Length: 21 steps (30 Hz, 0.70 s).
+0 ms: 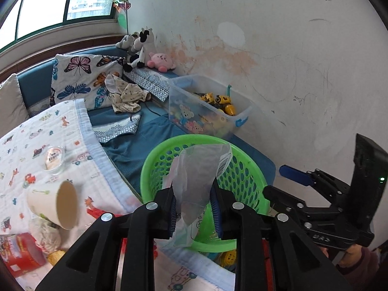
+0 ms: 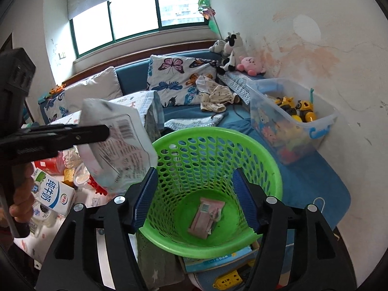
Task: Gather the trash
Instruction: 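Carry the pink packet to the green basket and open the right tool, then move the right tool back and grasp the red mesh net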
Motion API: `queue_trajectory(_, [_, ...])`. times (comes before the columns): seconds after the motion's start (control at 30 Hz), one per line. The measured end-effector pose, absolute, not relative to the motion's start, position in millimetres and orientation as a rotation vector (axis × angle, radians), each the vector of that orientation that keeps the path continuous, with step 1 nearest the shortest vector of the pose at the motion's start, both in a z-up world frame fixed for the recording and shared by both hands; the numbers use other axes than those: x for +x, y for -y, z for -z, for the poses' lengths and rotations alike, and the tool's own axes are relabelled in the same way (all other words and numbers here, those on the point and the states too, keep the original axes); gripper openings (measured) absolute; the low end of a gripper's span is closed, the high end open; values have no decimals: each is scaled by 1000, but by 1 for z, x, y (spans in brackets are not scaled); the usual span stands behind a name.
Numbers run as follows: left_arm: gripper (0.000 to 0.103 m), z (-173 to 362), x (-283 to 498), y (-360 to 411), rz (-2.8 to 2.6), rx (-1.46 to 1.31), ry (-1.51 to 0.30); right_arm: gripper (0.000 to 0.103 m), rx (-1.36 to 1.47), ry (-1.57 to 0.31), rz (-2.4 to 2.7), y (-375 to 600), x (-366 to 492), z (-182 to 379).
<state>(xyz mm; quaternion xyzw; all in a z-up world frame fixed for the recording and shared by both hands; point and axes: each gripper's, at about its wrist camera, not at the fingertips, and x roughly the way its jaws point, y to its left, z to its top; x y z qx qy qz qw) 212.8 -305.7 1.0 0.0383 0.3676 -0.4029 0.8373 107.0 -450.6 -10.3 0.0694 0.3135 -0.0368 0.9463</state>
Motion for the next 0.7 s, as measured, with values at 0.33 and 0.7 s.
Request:
queue_trajectory(0.33, [50, 4, 210, 310, 854, 67, -786, 65, 164, -634, 84, 457, 98, 11])
queue_trajectory(0.7, [58, -17, 193, 257, 797, 45, -721, 72, 163, -630, 18, 430, 99, 11])
